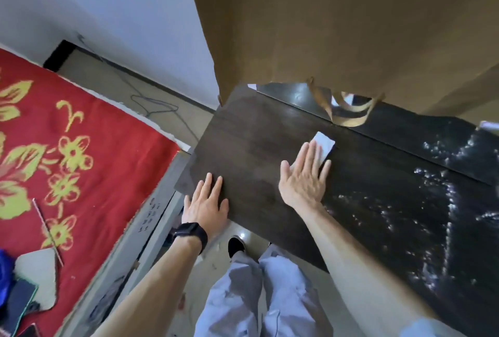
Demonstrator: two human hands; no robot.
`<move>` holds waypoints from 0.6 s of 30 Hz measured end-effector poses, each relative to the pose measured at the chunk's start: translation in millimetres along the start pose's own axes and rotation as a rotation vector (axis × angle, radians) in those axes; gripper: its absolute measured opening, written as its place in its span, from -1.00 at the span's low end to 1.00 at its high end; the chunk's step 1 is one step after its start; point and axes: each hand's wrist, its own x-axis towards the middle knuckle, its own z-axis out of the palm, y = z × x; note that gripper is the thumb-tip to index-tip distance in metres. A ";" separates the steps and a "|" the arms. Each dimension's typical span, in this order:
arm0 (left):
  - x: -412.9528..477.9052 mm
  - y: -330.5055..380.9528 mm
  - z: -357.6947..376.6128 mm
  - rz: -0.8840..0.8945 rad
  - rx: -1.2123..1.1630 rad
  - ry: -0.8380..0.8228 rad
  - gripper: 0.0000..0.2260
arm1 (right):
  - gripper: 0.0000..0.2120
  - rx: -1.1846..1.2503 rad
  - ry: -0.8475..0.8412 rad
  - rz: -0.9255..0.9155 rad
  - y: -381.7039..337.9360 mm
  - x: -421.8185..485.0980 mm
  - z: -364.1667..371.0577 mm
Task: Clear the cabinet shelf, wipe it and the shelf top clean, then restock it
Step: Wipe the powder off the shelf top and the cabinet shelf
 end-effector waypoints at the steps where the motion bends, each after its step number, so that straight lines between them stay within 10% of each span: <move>1: -4.1 -7.4 0.7 0.007 0.024 0.000 -0.46 | -0.30 -0.008 -0.021 -0.156 -22.4 -10.2 8.1; 6: -7.4 -39.2 -6.0 0.084 0.154 -0.043 -0.45 | -0.37 -0.062 -0.150 -0.551 -84.9 -62.2 32.9; 13: -6.2 -45.5 -13.2 0.145 0.152 -0.112 -0.44 | -0.35 -0.078 -0.024 0.036 45.2 -92.4 9.6; 18: -4.2 -53.8 -16.0 0.218 0.183 -0.122 -0.44 | -0.31 0.071 0.058 0.161 -18.7 -99.2 21.2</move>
